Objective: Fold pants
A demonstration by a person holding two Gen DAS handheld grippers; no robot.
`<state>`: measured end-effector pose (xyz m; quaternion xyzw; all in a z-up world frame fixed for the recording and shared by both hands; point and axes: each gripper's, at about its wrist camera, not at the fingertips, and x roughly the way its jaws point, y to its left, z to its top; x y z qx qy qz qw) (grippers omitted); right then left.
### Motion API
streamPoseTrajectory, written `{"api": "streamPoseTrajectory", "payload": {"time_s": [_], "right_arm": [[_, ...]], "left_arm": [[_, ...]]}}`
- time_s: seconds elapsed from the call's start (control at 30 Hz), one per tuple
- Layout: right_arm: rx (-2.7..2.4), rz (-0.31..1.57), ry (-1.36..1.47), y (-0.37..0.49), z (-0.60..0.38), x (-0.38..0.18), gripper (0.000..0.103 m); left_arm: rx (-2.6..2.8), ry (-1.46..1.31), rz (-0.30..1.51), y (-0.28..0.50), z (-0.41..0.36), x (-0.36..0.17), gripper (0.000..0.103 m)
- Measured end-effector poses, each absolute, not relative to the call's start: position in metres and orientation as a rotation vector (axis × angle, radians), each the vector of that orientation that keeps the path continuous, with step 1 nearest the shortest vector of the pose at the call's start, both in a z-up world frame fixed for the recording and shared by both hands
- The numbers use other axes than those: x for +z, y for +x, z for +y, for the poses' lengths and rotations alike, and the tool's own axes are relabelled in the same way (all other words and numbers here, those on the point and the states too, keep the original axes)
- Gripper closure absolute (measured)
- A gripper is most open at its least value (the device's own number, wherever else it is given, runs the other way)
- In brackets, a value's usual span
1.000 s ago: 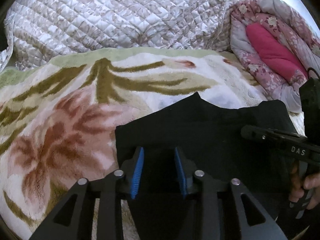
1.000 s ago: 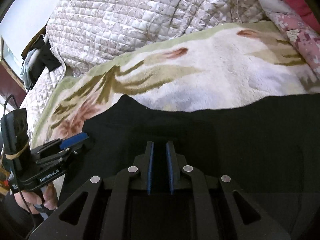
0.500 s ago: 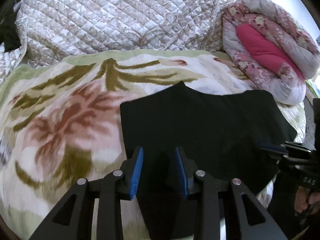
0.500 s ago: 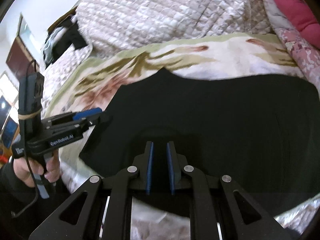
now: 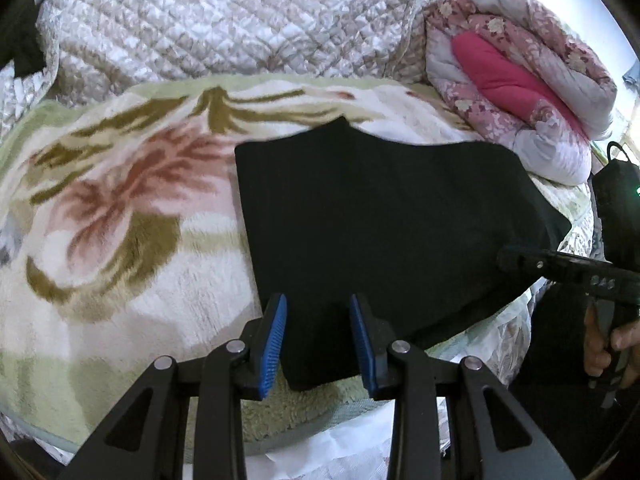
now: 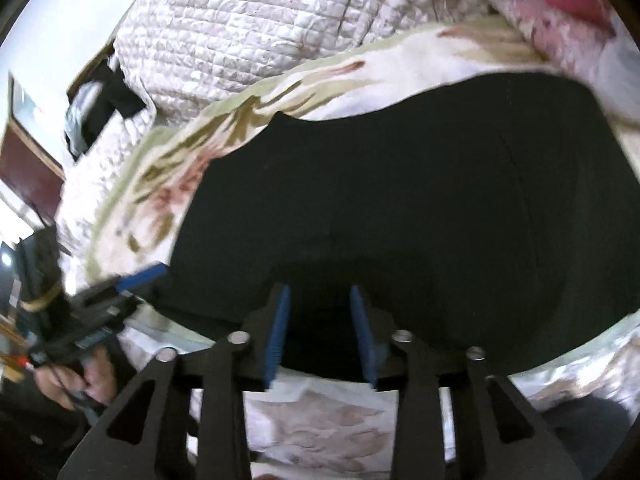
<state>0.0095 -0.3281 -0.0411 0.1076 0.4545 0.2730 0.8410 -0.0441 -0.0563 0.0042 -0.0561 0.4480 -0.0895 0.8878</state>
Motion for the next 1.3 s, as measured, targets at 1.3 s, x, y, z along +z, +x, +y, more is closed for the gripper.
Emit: {"api": "streamPoseTrajectory", "payload": {"time_s": [1.3], "right_arm": [[0.555, 0.942, 0.166, 0.021, -0.319, -0.039, 0.099]], "left_arm": [[-0.161, -0.107, 0.953, -0.029, -0.057, 0.004, 0.068]]}}
